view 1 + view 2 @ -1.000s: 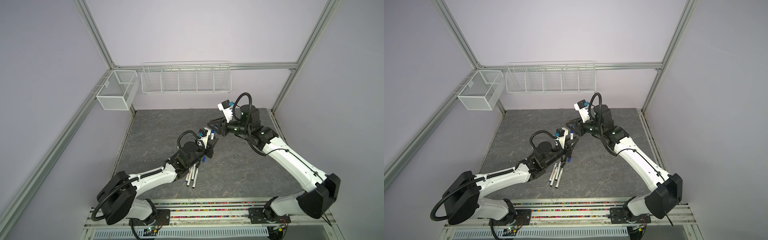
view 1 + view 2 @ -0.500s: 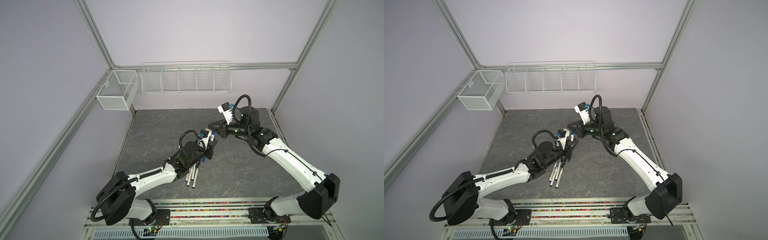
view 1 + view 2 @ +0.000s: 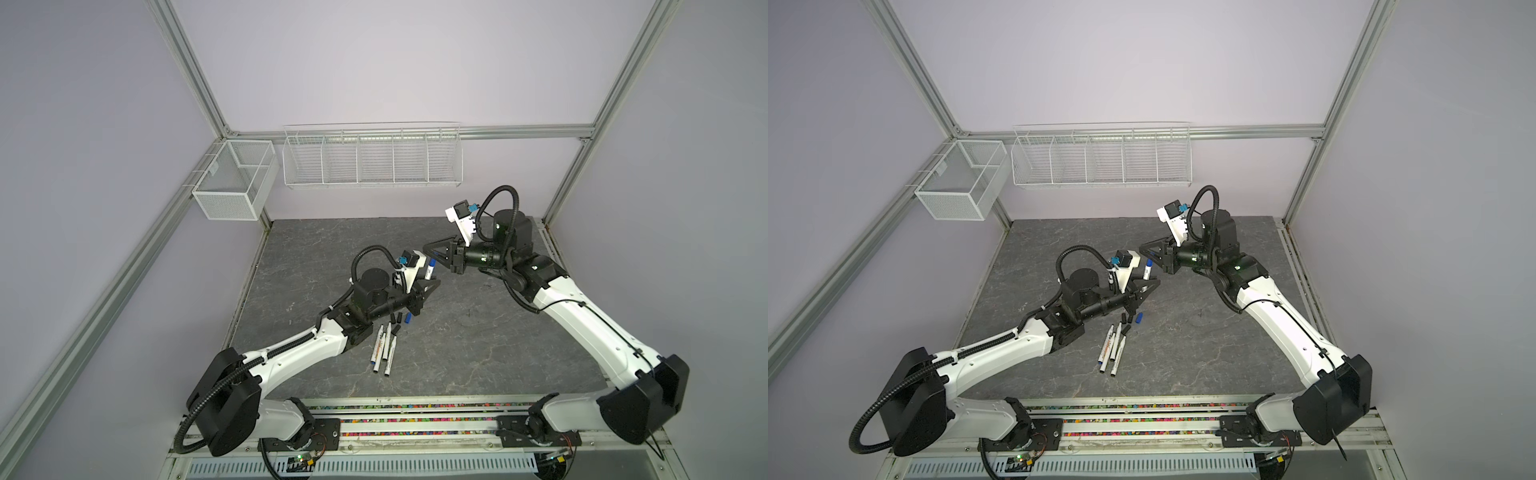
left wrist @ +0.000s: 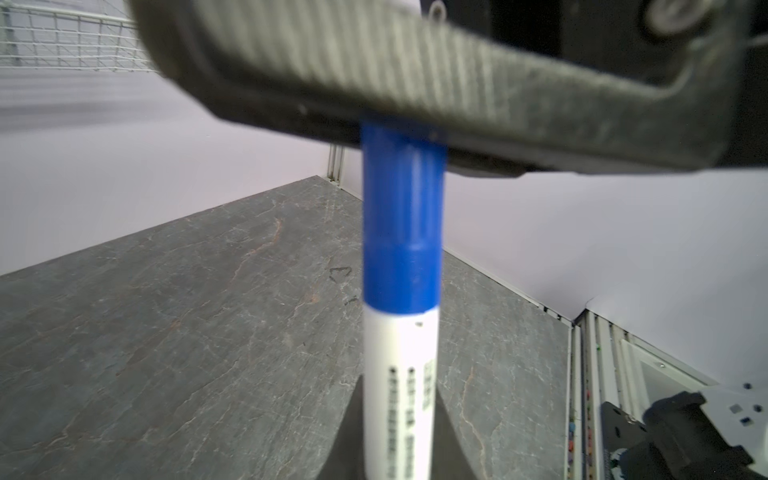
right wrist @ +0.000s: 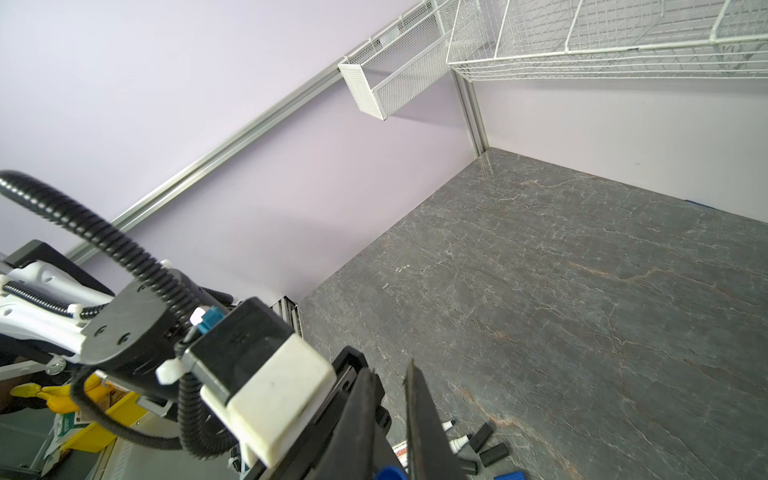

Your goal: Insert the pens into the pen caps

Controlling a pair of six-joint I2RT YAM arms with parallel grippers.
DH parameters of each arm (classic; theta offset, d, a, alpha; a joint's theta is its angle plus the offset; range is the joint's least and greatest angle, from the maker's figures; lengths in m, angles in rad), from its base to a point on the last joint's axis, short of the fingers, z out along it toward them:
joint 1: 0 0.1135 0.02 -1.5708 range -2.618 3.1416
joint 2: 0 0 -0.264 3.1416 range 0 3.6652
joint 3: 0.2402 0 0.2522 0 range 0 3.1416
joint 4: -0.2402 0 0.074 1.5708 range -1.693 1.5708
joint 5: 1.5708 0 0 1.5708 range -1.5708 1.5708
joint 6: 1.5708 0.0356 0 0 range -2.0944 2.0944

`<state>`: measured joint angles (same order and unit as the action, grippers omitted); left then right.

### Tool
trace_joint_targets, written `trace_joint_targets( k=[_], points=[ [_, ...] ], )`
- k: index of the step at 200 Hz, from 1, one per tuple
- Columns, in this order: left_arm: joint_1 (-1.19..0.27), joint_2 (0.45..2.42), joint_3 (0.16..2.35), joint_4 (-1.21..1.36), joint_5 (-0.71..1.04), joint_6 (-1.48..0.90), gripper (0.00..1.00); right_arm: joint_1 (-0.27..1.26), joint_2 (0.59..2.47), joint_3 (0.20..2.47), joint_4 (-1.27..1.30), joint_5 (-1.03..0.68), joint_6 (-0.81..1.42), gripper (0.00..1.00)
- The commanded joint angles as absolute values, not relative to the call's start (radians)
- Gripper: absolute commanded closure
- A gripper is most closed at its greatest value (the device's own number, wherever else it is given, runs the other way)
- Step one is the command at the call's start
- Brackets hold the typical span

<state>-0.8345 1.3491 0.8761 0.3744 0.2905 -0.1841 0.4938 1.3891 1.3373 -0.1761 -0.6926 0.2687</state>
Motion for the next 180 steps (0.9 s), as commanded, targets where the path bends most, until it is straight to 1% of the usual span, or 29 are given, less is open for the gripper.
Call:
trace_joint_targets(
  k=[1, 46, 78, 109, 135, 180],
  points=[
    [-0.784, 1.317, 1.033, 0.765, 0.286, -0.291, 1.0, 0.51, 1.453, 1.285, -0.447, -0.793, 0.252, 0.93],
    [-0.728, 1.325, 1.079, 0.896, 0.279, -0.369, 1.0, 0.542, 1.475, 1.284, -0.54, -0.712, 0.197, 0.93],
    [-0.662, 1.328, 1.082, 0.986, 0.272, -0.454, 1.0, 0.538, 1.454, 1.254, -0.546, -0.661, 0.196, 0.93],
    [-0.655, 1.295, 1.085, 0.907, 0.255, -0.394, 1.0, 0.491, 1.447, 1.242, -0.539, -0.668, 0.225, 0.93],
    [-0.655, 1.289, 1.076, 0.878, 0.253, -0.387, 1.0, 0.493, 1.451, 1.253, -0.537, -0.714, 0.214, 0.93],
    [-0.656, 1.31, 1.067, 0.876, 0.241, -0.407, 1.0, 0.586, 1.46, 1.278, -0.587, -0.721, 0.134, 0.93]
  ],
)
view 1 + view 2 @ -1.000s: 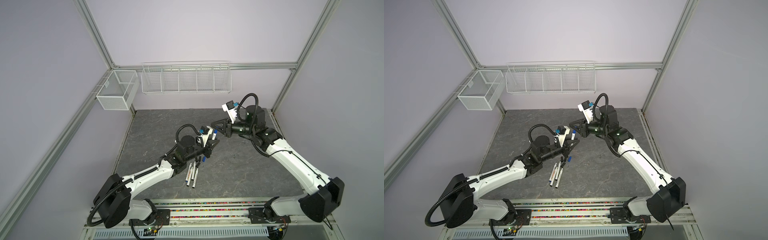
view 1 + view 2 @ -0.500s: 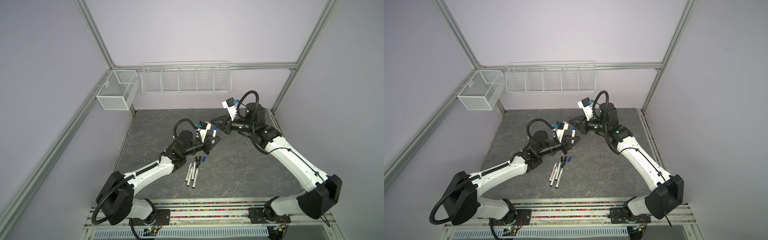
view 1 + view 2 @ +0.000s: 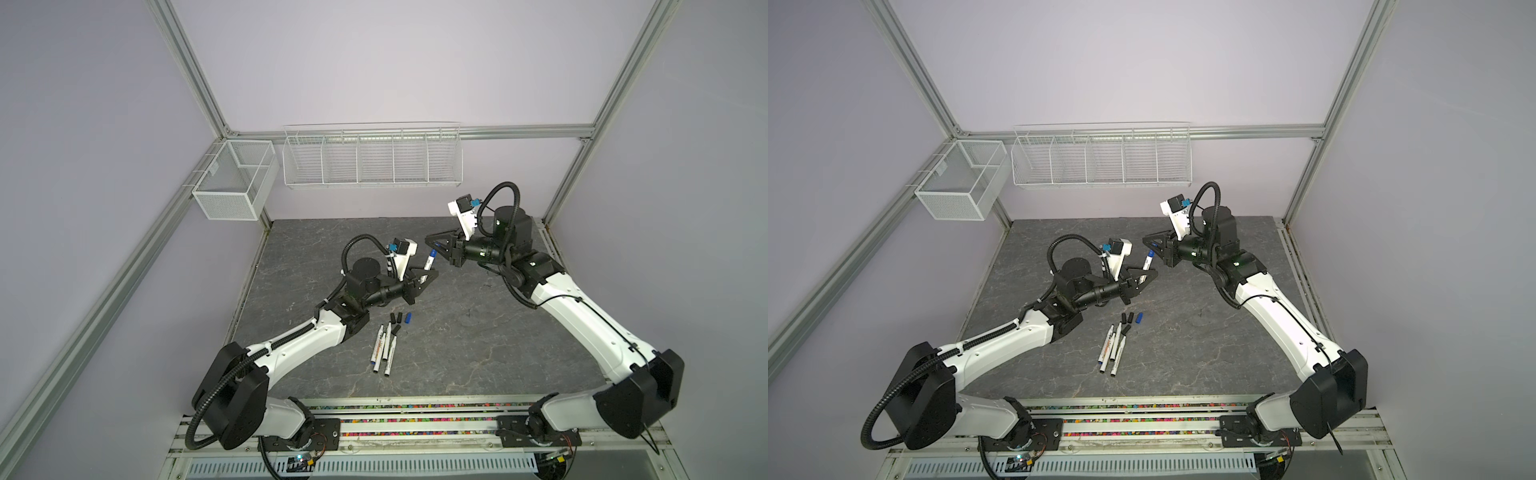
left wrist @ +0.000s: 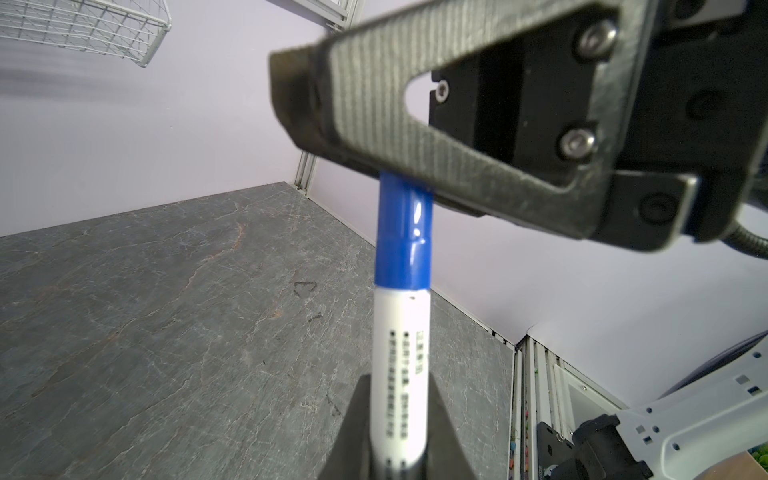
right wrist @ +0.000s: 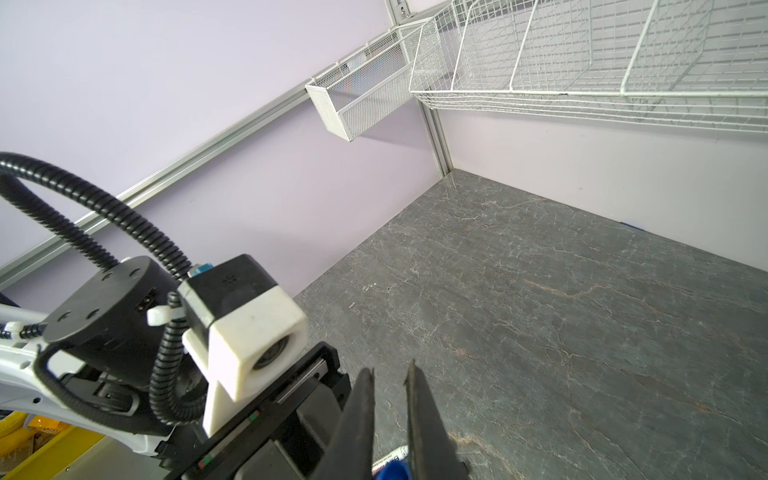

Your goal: Insert the pens into the pen caps

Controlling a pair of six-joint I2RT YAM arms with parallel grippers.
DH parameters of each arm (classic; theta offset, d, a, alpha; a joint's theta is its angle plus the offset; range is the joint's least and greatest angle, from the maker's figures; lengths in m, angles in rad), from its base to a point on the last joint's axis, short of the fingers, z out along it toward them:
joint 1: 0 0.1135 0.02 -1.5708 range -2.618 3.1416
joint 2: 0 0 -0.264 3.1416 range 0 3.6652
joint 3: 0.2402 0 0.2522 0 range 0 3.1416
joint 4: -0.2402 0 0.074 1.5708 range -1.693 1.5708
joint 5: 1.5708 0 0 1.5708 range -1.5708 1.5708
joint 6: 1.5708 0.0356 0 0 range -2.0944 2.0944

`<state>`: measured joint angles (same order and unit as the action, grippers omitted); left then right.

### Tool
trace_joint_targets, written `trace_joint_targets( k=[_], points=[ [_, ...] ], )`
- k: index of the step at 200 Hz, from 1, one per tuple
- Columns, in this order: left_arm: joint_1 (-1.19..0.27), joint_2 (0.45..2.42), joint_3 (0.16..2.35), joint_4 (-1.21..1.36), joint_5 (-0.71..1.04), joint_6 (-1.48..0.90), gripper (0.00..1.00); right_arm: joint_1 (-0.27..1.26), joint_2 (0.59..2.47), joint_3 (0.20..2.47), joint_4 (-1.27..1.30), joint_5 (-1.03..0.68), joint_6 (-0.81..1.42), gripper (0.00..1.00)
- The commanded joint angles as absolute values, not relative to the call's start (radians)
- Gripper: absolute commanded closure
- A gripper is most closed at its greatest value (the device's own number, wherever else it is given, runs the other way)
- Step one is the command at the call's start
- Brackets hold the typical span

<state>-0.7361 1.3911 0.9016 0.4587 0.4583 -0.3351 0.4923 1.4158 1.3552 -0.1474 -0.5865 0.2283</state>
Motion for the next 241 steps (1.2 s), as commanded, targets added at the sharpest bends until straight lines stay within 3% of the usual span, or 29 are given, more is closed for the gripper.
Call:
trace_joint_targets(
  k=[1, 130, 191, 241],
  points=[
    [-0.656, 1.31, 1.067, 0.876, 0.24, -0.408, 1.0, 0.588, 1.461, 1.278, -0.588, -0.721, 0.134, 0.93],
    [-0.651, 1.335, 1.16, 0.81, 0.115, -0.265, 1.0, 0.668, 1.511, 1.314, -0.758, -0.477, 0.011, 0.93],
    [-0.65, 1.326, 1.136, 0.785, 0.13, -0.28, 1.0, 0.566, 1.492, 1.292, -0.689, -0.626, 0.073, 0.93],
    [-0.65, 1.353, 1.133, 0.804, 0.12, -0.282, 1.0, 0.667, 1.54, 1.316, -0.785, -0.509, 0.005, 0.93]
  ],
)
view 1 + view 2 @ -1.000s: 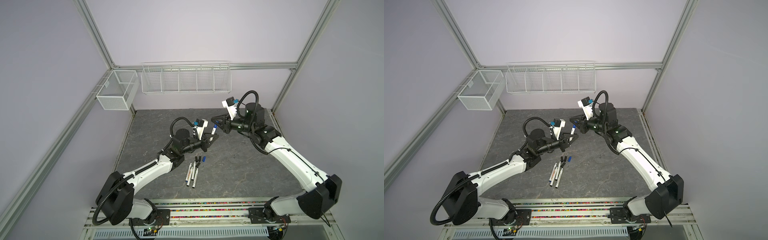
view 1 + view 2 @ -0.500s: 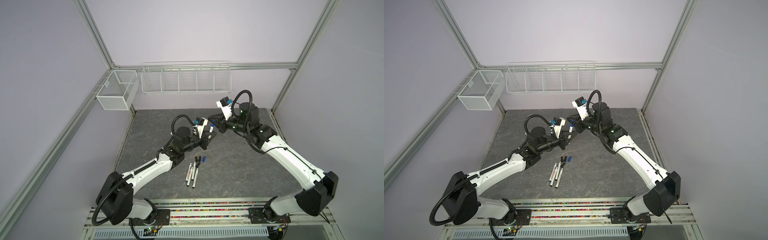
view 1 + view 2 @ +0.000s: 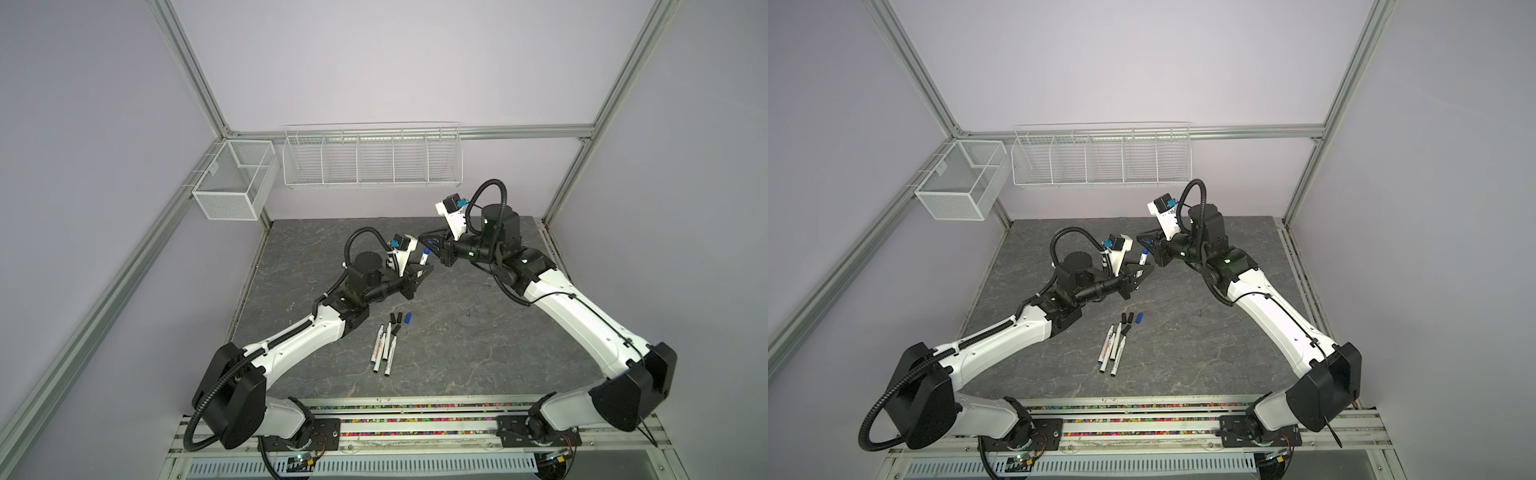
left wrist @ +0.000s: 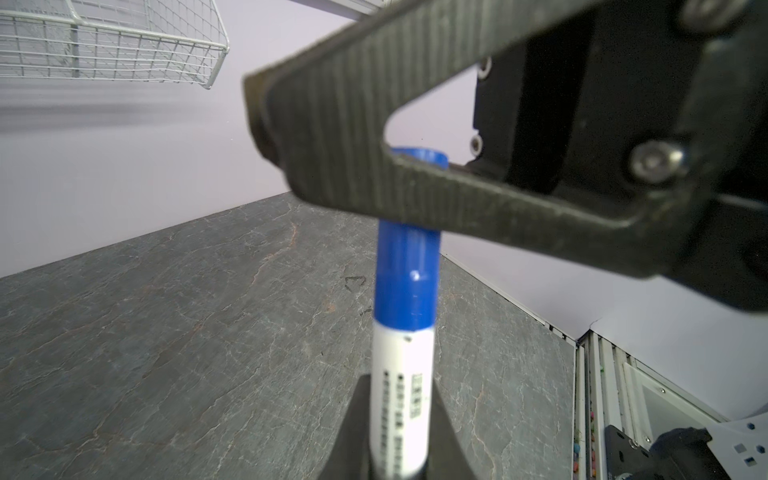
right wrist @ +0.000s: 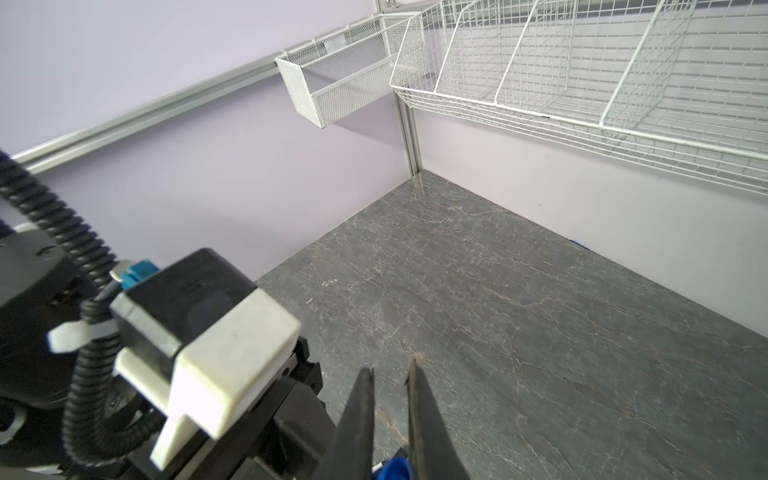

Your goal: Insert the pens into the pen caps

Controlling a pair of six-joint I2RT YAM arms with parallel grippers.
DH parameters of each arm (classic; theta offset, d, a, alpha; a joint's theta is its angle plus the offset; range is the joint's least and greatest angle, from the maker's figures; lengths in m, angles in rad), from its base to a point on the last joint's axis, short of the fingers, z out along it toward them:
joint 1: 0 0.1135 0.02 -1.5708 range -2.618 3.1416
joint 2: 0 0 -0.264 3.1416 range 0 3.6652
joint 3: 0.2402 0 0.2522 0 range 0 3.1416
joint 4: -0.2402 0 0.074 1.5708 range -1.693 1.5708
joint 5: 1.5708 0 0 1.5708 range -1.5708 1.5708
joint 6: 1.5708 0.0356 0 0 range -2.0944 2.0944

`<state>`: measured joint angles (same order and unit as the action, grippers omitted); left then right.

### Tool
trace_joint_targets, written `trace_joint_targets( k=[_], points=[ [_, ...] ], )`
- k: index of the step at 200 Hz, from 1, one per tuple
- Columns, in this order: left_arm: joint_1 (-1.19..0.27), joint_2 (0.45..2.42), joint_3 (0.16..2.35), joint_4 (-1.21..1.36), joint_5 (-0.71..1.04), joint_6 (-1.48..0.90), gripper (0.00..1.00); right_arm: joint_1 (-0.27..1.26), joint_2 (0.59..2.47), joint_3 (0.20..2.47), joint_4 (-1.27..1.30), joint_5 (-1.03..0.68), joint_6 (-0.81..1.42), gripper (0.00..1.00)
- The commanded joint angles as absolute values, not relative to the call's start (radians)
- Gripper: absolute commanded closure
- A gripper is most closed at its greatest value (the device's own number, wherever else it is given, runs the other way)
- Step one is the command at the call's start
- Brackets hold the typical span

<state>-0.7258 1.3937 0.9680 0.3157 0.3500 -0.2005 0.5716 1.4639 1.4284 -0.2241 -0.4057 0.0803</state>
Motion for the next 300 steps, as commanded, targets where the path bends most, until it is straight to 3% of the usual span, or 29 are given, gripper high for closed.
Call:
trace_joint_targets(
  k=[1, 68, 133, 142, 156, 163, 179, 222, 252, 300],
  points=[
    [-0.65, 1.353, 1.134, 0.804, 0.12, -0.283, 1.0, 0.665, 1.54, 1.315, -0.783, -0.509, 0.006, 0.93],
    [-0.65, 1.371, 1.118, 0.7, 0.188, -0.308, 1.0, 0.485, 1.477, 1.258, -0.568, -0.708, 0.184, 0.93],
    [-0.724, 1.371, 0.93, 0.635, 0.182, -0.36, 1.0, 0.479, 1.472, 1.26, -0.455, -0.781, 0.278, 0.92],
    [-0.738, 1.375, 0.91, 0.626, 0.166, -0.368, 1.0, 0.478, 1.466, 1.265, -0.436, -0.774, 0.293, 0.87],
    [-0.747, 1.396, 0.862, 0.656, 0.156, -0.41, 1.0, 0.477, 1.451, 1.27, -0.398, -0.741, 0.329, 0.56],
    [-0.747, 1.407, 0.838, 0.685, 0.155, -0.435, 1.0, 0.476, 1.439, 1.266, -0.363, -0.727, 0.354, 0.45],
    [-0.747, 1.438, 0.794, 0.71, 0.139, -0.467, 1.0, 0.465, 1.401, 1.245, -0.273, -0.709, 0.419, 0.32],
    [-0.67, 1.516, 0.777, 0.616, 0.084, -0.556, 1.0, 0.434, 1.311, 1.205, -0.18, -0.636, 0.461, 0.3],
    [-0.567, 1.619, 0.907, 0.33, 0.076, -0.576, 1.0, 0.426, 1.302, 1.2, -0.255, -0.593, 0.43, 0.31],
    [-0.517, 1.886, 1.227, -0.128, -0.039, -0.515, 1.0, 0.426, 1.311, 1.189, -0.309, -0.556, 0.418, 0.32]
  ],
)
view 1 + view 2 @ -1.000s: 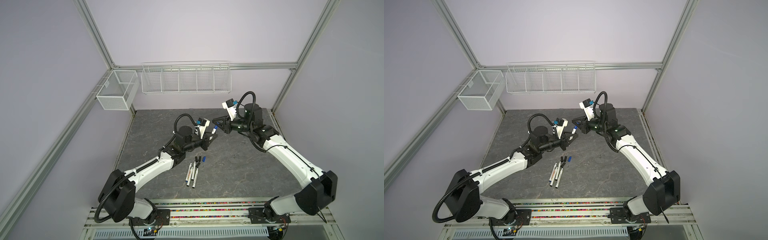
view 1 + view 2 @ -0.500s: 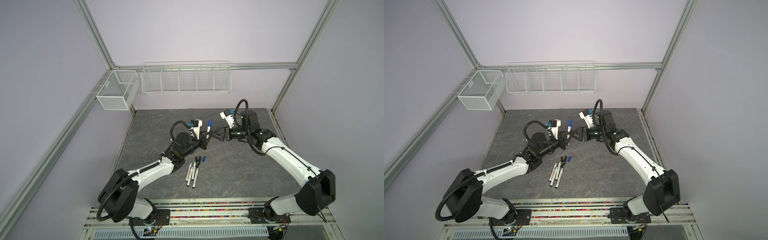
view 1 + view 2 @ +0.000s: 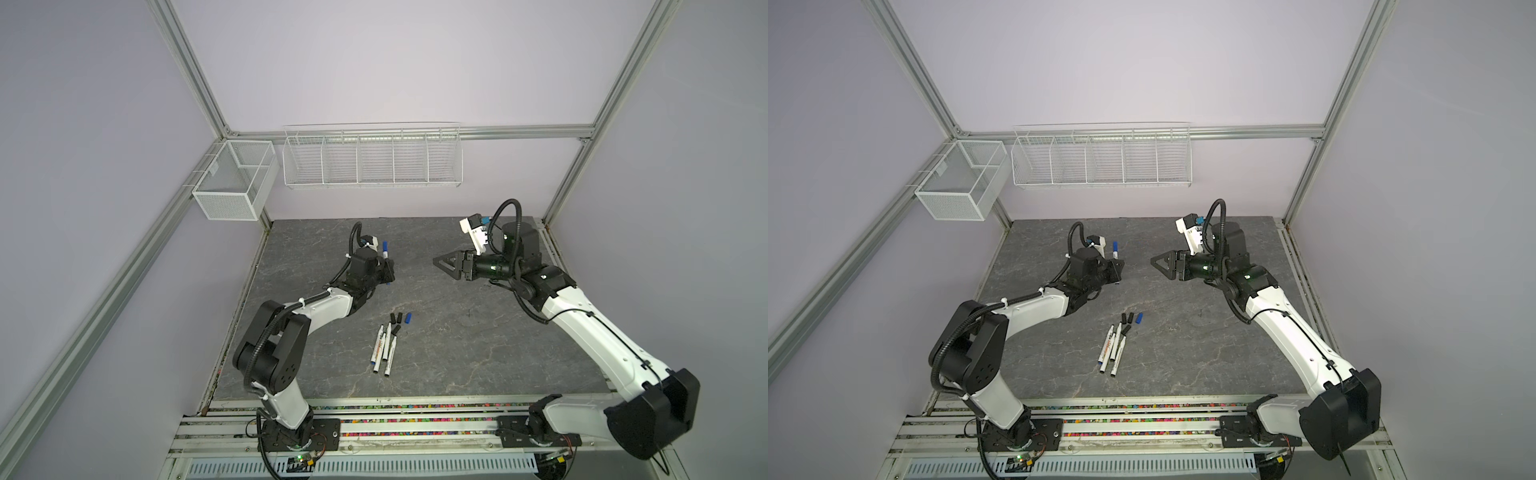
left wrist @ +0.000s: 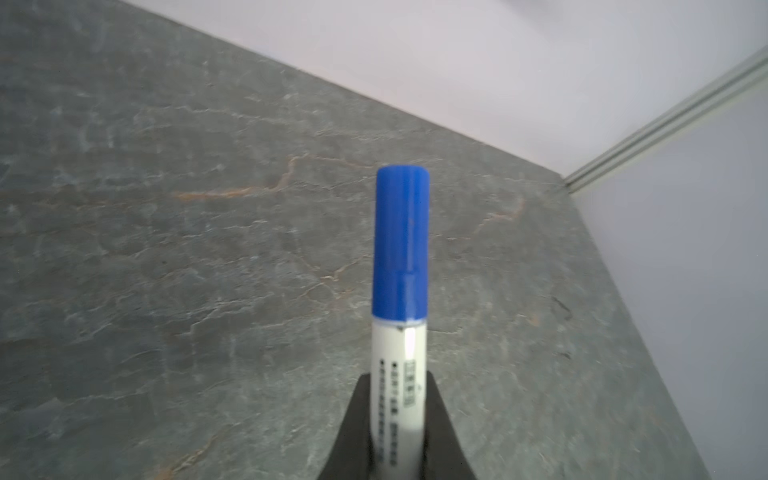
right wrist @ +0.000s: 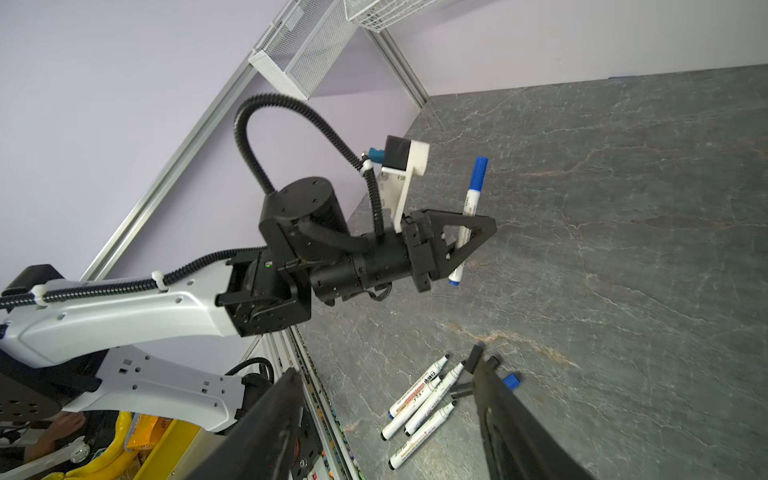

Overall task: Insert the pens into the pen caps
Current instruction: 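Open the right gripper and draw it back while the left gripper lowers the capped marker, then lay the capped marker on the table and open the left gripper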

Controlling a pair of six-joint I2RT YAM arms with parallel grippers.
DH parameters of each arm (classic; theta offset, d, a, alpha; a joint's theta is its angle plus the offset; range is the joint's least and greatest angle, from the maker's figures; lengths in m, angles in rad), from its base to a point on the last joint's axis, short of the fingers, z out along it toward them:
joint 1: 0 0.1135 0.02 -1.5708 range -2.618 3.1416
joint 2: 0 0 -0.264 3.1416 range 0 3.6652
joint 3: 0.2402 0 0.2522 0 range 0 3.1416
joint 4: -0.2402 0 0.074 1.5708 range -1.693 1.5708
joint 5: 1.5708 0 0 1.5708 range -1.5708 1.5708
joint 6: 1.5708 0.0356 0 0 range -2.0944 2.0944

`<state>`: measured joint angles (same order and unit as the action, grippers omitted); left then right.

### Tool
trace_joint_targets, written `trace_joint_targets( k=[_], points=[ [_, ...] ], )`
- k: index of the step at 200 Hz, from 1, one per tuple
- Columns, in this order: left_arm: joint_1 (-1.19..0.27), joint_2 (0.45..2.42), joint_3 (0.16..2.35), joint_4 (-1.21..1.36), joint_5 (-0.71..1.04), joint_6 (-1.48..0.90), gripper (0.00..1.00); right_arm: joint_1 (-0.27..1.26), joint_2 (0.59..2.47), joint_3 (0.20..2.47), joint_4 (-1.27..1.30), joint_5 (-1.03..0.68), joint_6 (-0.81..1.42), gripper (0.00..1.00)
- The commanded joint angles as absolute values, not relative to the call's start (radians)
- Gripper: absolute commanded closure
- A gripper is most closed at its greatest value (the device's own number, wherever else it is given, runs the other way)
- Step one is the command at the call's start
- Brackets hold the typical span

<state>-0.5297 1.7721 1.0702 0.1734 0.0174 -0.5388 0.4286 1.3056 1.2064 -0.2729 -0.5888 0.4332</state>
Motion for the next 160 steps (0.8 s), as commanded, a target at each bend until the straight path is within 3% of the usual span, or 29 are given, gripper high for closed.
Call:
trace_joint_targets(
  k=[1, 48, 73, 88, 107, 131, 160],
  points=[
    [-0.517, 1.891, 1.235, -0.136, -0.037, -0.514, 1.0, 0.426, 1.311, 1.188, -0.309, -0.556, 0.417, 0.32],
    [-0.509, 2.067, 1.427, -0.319, -0.048, -0.517, 1.0, 0.426, 1.301, 1.179, -0.332, -0.549, 0.39, 0.32],
    [-0.505, 2.106, 1.468, -0.362, -0.052, -0.528, 0.95, 0.426, 1.292, 1.171, -0.343, -0.543, 0.379, 0.32],
    [-0.503, 2.115, 1.474, -0.374, -0.05, -0.538, 0.89, 0.424, 1.287, 1.17, -0.352, -0.54, 0.373, 0.32],
    [-0.502, 2.116, 1.473, -0.379, -0.054, -0.545, 0.73, 0.426, 1.282, 1.172, -0.368, -0.529, 0.359, 0.32],
    [-0.5, 2.113, 1.473, -0.386, -0.061, -0.548, 0.62, 0.426, 1.279, 1.173, -0.379, -0.526, 0.347, 0.33],
    [-0.5, 2.102, 1.473, -0.387, -0.06, -0.537, 0.61, 0.426, 1.278, 1.169, -0.385, -0.529, 0.342, 0.33]
  ],
)
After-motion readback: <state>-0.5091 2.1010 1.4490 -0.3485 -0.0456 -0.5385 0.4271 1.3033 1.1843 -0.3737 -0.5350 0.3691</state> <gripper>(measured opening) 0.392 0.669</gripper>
